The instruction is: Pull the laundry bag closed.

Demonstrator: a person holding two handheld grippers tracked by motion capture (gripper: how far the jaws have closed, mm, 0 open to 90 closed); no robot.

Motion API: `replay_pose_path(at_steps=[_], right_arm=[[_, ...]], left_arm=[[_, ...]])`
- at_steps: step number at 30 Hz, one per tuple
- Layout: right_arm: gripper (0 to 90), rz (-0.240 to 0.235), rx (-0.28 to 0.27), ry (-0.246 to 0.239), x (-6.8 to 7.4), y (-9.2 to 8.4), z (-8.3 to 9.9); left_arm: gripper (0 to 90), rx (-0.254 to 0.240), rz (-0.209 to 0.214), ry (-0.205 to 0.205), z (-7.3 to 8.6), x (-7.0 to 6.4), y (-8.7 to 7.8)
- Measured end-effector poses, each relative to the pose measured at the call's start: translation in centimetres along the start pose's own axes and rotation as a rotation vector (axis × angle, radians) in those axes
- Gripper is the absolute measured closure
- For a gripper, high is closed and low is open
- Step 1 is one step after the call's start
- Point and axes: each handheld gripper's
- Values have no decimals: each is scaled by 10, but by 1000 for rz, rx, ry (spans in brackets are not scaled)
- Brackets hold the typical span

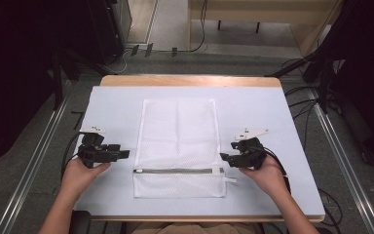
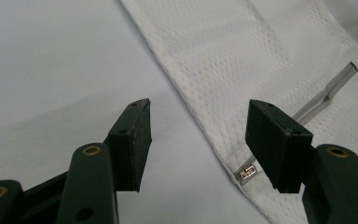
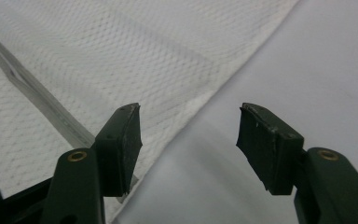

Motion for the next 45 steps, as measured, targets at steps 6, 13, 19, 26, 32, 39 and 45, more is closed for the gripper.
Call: replay_pose_path(at_steps=[6,13,19,26,32,39,45], right_arm=[[409,-9,8,-40,14,3,-5],[418,-19,9,-70,26,5,-9],[422,-34,13,-94,36,9,-14],[429,-56,17,-120,48,14,-20],[435,-74,18,-146,59,17,-27],[445,-95,18,-178,70,23,-38],[450,-109,16,-199,79,27,-49]], left_arm=[[413,-1,-6,-8,4,2,-3],[429,-3,-4,-14,7,1,-4],[428,-6,-5,-23,9,2,-5],[428,-10,-26,-14,14,3,-7],[429,-25,-27,-32,18,4,-9],[430,-14,-30,-37,20,6,-8],[430,-18,-30,-46,22,7,-10]])
Point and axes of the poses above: each handheld gripper's, and its own axes: y roughly forward along the jaws, z roughly out of its underside, x roughly to its left, and after that the axes turned 15 degrees about x, right-handed
